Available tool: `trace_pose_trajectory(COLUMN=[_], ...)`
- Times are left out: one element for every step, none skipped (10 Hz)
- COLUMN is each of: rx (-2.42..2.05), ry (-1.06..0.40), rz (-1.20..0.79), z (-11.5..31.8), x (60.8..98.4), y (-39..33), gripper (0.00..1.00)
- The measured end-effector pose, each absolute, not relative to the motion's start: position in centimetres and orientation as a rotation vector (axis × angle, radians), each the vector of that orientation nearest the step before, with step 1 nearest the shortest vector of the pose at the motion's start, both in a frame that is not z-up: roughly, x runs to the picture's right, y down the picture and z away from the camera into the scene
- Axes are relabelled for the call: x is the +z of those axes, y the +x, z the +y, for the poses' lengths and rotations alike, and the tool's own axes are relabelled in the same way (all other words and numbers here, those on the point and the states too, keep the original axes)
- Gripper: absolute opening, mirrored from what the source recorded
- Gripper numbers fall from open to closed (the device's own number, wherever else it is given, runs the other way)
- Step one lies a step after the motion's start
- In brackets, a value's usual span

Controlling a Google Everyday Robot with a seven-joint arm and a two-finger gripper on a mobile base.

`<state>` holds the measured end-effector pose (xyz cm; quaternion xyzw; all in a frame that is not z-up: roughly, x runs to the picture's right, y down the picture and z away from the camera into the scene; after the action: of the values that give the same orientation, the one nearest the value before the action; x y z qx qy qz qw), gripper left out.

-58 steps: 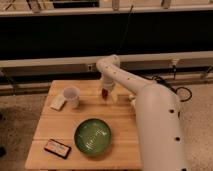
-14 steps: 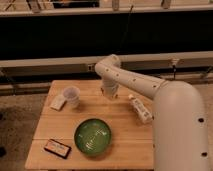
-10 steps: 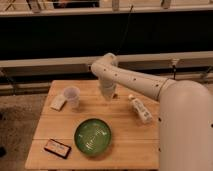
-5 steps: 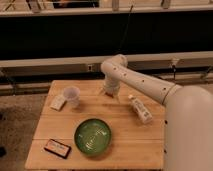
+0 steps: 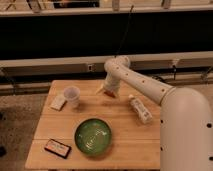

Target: Place the pepper in the ceramic bowl

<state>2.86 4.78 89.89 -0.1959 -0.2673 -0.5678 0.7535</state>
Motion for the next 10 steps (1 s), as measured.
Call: trace_pose_trajectory(rx=[-1.261,-1.277,-1.290,-1.305,-1.313,-1.322,-1.329,-1.329,-1.330,-1.330], ry=[-0.424,-0.425,-0.430,-0.446,-0.457,-0.466,-0.474,-0.479,-0.483,-0.484], rz=[-0.576,-0.568,-0.561,-0.548,-0.540,-0.532,-0.526,-0.520,-0.511,-0.507], z=[4.6,4.3,4.2,4.0,3.9,3.8,3.7,3.5,3.4,3.2], x=[91.0,91.8,92.4,93.3,93.8,94.4,95.0,95.4,95.8,96.0], y=[3.1,2.8,2.5,2.6,2.7,2.9,3.1,3.4,3.9,4.3], gripper=[0.80,0.80,0.80,0.80,0.80,0.80,0.80,0.80,0.80,0.80])
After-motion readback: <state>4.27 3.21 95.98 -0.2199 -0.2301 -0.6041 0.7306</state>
